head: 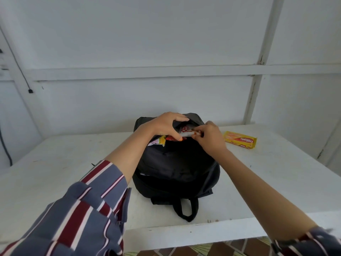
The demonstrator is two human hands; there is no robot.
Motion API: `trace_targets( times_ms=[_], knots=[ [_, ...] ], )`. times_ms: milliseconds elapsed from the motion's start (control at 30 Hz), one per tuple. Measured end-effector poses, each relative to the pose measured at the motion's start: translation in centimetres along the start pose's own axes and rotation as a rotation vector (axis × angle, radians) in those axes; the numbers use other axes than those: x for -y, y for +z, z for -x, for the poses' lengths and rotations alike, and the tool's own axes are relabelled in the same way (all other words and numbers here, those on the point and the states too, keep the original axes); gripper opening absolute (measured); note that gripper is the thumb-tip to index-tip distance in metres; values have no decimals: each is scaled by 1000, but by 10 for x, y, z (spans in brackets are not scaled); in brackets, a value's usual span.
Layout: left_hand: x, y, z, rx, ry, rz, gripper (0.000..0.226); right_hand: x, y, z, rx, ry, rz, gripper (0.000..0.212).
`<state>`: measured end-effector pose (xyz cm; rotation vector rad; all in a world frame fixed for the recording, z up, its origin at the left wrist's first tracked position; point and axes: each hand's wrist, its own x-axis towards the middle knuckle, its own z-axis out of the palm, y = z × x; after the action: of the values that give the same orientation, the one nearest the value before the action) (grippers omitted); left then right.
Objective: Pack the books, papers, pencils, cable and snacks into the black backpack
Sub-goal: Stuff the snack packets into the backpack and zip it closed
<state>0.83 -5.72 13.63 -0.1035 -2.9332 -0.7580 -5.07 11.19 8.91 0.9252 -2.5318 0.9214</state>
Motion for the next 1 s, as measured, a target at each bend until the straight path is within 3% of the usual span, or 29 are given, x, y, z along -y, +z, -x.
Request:
trace_targets(
  times_ms=[133, 267, 333, 400, 467, 633, 1000],
  knots=[
    [1, 1, -1, 1, -3, 11, 77, 0, 6, -8, -157, -40, 289, 20],
    [2, 1, -2, -1, -1, 14, 78, -3, 9, -14, -35, -118, 478, 26],
    [3, 0, -2, 2, -5, 23, 78, -5, 8, -9, -60, -184, 360, 28],
    [3, -1, -2, 2, -1, 28, 78, -2, 4, 0, -77, -256, 62, 26],
    [4, -2, -3, -2, 3, 35, 76, 3, 2, 8, 42, -313, -123, 26],
    [4, -5, -5, 15, -9, 56, 69, 3, 16, 6, 254, -316, -25, 30],
    [5, -7, -4, 44, -2, 35, 69, -4, 2, -19, 516, -92, -361, 43]
  ],
)
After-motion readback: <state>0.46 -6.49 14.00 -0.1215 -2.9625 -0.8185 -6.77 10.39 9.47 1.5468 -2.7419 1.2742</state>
